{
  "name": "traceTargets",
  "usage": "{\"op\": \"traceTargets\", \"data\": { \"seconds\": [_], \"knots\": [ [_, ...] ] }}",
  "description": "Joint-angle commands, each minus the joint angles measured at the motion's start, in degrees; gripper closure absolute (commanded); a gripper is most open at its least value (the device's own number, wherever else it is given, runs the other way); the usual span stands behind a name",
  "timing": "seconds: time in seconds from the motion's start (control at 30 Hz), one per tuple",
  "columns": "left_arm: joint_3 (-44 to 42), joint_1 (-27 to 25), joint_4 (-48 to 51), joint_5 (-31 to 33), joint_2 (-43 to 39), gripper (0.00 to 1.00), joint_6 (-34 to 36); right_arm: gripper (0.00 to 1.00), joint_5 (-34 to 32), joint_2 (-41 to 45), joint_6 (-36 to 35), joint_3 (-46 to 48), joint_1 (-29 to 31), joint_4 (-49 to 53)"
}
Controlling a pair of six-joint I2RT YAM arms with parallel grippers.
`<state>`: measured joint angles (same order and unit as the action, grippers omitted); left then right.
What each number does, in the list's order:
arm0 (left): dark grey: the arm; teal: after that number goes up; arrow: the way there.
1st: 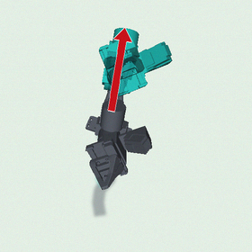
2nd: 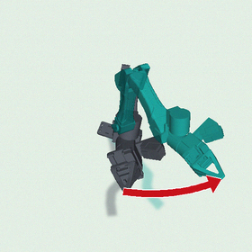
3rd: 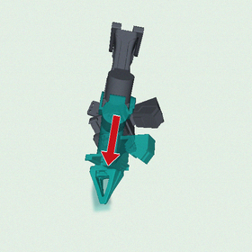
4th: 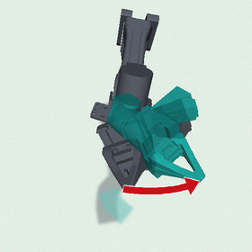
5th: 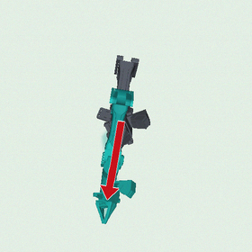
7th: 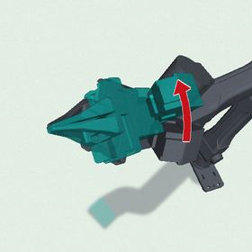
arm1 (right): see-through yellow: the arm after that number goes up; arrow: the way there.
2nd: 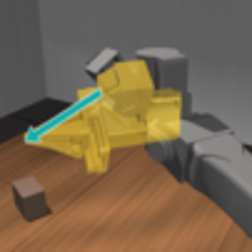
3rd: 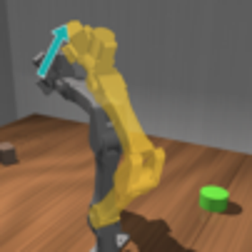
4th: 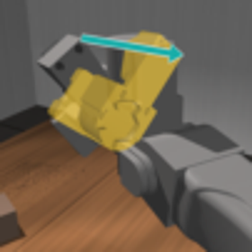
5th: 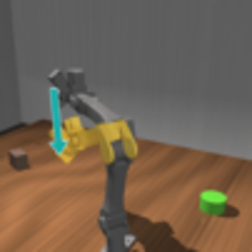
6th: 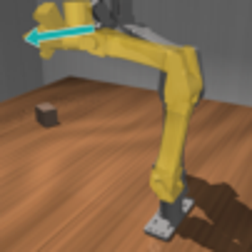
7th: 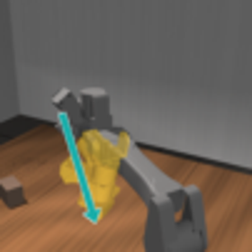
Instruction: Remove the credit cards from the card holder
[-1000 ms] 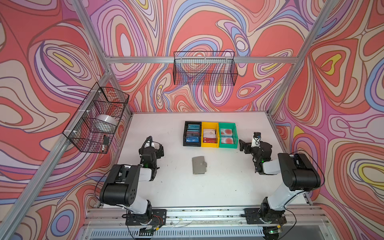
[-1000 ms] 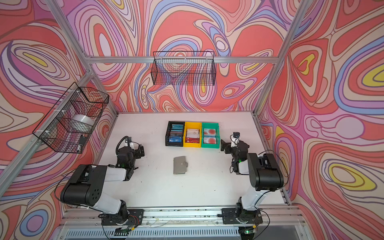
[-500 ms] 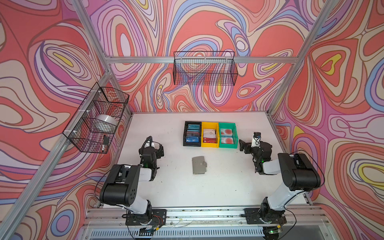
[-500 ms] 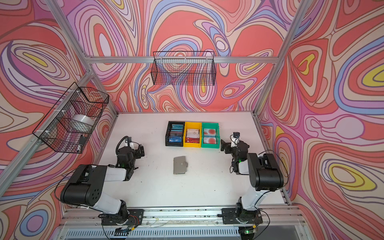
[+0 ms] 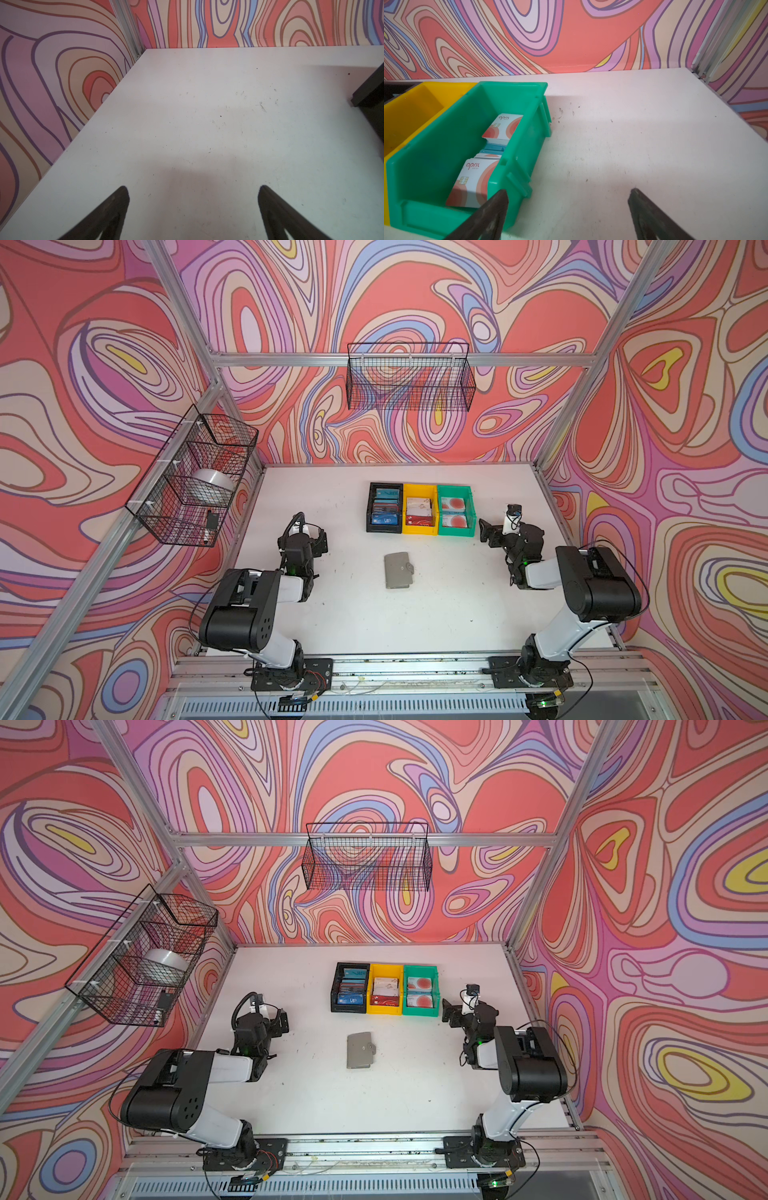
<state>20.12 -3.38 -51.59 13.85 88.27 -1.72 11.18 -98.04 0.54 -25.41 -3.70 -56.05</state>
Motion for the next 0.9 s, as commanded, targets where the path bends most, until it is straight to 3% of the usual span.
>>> {"op": "traceTargets", "data": {
  "seconds": [0.0,0.1,0.2,0.3,0.4,0.5,0.6,0.7,0.87],
  "knots": [
    [0.0,0.1,-2.6,-1.5,-0.3,0.02,1.0,0.14,-0.3,1.5,-0.5,0.7,0.4,-2.2],
    [-0.1,-2.3,3.4,-4.2,-8.0,0.06,4.6,0.15,-4.8,10.8,-1.0,2.9,1.9,2.7],
    [3.3,-6.5,17.7,-4.4,-17.7,0.08,6.0,0.23,-6.4,22.2,1.8,-1.3,4.0,19.0],
    [8.7,-8.0,32.4,-10.7,-23.3,0.11,-1.5,0.27,-1.2,26.9,3.4,-11.2,7.4,40.3],
    [12.0,-9.5,39.6,-15.1,-24.6,0.23,-10.0,0.28,0.5,28.3,1.5,-16.3,15.4,52.3],
    [12.5,-12.9,44.7,-15.5,-24.0,0.35,-17.0,0.39,3.1,27.8,3.5,-16.9,23.4,56.1],
    [12.9,-17.8,47.7,-15.0,-21.6,0.44,-21.7,0.65,8.9,24.1,8.0,-17.8,28.2,57.4],
    [13.8,-22.2,49.6,-13.8,-17.7,0.52,-25.6,0.83,10.7,19.4,11.4,-18.0,30.6,56.4],
    [15.0,-26.0,47.2,-15.3,-9.8,0.80,-30.6,0.99,12.4,12.1,12.0,-18.9,31.5,55.1]
  ]
}}
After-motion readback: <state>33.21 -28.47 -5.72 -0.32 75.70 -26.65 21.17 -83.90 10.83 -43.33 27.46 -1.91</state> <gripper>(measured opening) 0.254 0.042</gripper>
